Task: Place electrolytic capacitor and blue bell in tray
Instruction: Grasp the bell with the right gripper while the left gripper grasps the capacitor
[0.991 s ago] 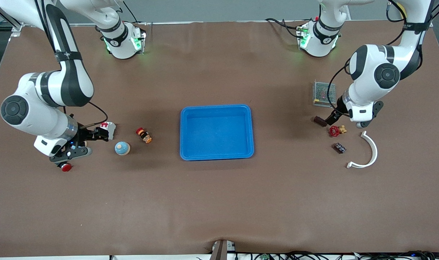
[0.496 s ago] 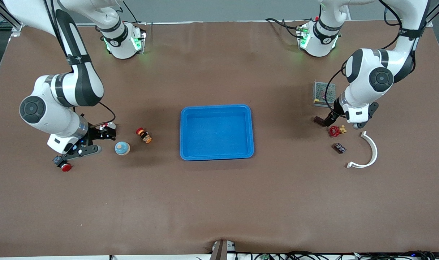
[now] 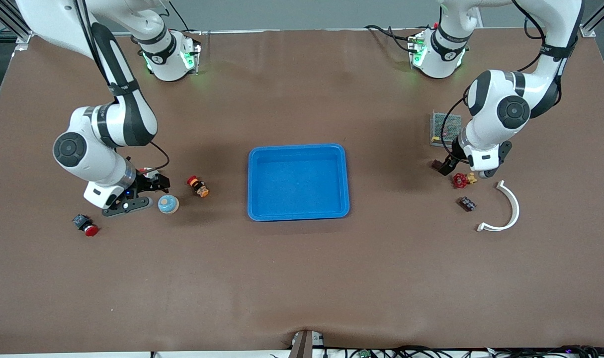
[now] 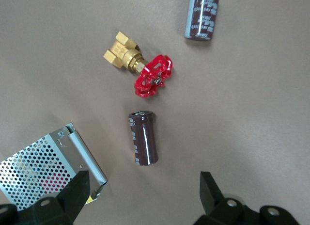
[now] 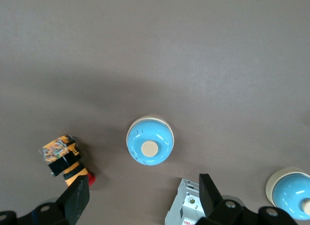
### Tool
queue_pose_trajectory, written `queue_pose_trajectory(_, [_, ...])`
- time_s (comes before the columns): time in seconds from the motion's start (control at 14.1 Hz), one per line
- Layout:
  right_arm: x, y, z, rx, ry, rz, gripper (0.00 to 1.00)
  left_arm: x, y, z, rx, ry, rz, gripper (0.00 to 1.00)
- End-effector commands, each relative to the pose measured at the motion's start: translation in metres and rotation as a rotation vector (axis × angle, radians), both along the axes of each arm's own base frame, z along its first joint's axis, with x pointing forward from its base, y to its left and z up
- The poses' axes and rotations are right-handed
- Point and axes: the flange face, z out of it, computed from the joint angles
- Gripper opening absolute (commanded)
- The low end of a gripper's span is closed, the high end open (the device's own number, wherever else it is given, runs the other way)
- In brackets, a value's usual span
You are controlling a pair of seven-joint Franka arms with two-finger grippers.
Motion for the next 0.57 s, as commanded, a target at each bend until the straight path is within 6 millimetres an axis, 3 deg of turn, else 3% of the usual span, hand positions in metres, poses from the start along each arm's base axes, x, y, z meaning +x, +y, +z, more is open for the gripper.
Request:
queue_pose_trajectory(0.0, [-0.005,0.0,-0.017,0.002,0.002,0.017,1.0,-0.002,0.003,-0.01,-0.011,-0.002,0.024,1.0])
queue_pose_trajectory(0.5, [-0.002,0.006,-0.057,-0.015,-0.013,0.031,1.0,-0.003,0.003,-0.05,-0.027,-0.04,0.071,0.97])
